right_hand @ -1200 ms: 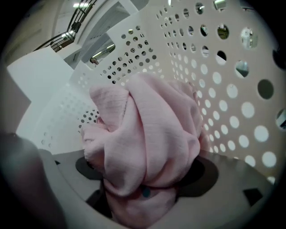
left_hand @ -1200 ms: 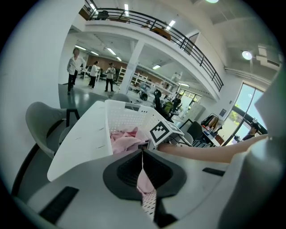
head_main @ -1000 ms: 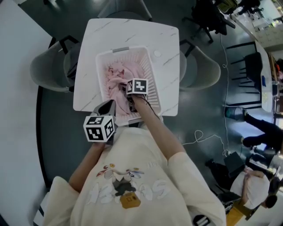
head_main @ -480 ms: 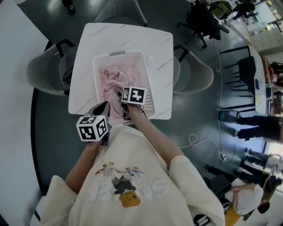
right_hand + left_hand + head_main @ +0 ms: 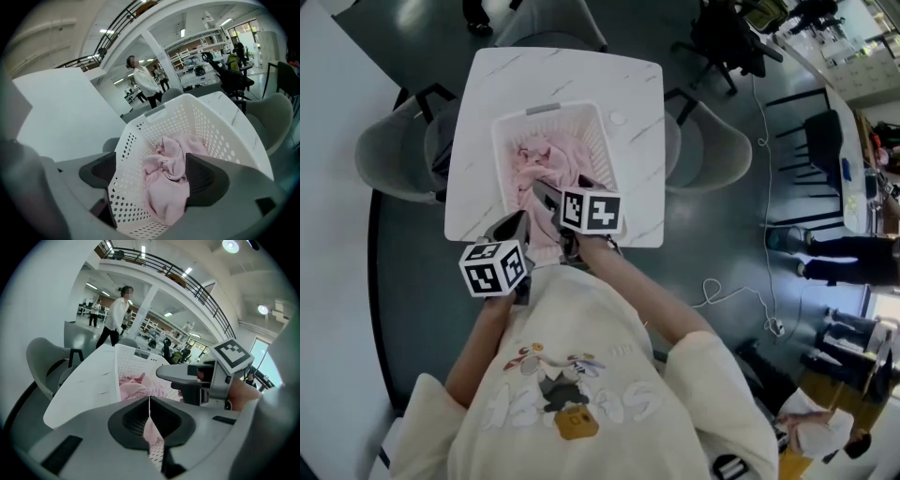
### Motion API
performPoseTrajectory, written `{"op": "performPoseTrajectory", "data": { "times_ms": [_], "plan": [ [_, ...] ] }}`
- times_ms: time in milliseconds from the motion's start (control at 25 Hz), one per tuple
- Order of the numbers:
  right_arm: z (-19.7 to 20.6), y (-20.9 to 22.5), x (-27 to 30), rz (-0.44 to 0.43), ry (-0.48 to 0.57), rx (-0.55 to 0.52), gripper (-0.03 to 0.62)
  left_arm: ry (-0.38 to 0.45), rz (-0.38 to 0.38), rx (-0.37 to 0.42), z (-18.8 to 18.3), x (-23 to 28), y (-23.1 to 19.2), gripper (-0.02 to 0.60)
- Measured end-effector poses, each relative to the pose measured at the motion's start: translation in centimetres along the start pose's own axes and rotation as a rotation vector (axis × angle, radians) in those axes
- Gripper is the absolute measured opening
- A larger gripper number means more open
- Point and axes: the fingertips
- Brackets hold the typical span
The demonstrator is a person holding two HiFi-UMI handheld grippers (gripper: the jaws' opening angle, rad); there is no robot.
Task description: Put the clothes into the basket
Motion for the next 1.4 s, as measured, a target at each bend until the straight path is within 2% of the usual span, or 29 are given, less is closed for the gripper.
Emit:
{"op": "performPoseTrajectory", "data": {
  "times_ms": [120,320,480,760,920,1000,1120,1240,1400],
  "plan": [
    [-1.0,-0.9,-1.5,-0.050,0.040,-0.041,0.446,-0.002,0.006,-0.009,0.1,-0.1,0.1,0.015],
    [-0.9,-1.8,-4.1,-0.115,0.083,-0.025,0.446,-0.017,0.023,0.002,0.3,0.1,0.3,0.015],
    [-0.6,-2.1,-6.2,-0.139,0.143,-0.092,0.446,-0.015,0.015,0.011,0.2,0.0,0.3,0.015],
    [-0.7,-2.4,-9.5,-0.176,0.274,-0.318,0.445,0.007,-0.009,0.136,0.2,-0.1,1.3,0.015],
    [-0.3,-1.9,-10.9,-0.180,0.312,-0.317,0.434,0.085,-0.020,0.215,-0.6,-1.6,2.8,0.015],
    [-0.6,-1.5,-12.0,-0.179,0.339,-0.310,0.371,0.123,-0.018,0.250,-1.2,-2.7,4.0,0.015],
    [-1.4,-1.6,-13.9,-0.203,0.379,-0.286,0.169,0.173,-0.012,0.257,-1.8,-4.2,6.0,0.015],
    [-3.0,-3.0,-16.0,-0.265,0.426,-0.293,0.110,0.218,0.001,0.220,-2.6,-5.9,7.9,0.015],
    [-4.6,-5.4,-19.9,-0.337,0.485,-0.339,0.090,0.288,0.023,0.207,-3.6,-8.7,11.3,0.015]
  ]
}}
Point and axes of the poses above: the fingertips, and each gripper's own axes: x forward along the fingers, y to its right, z out of its underside, and after that the axes turned 14 degrees about y, right-handed
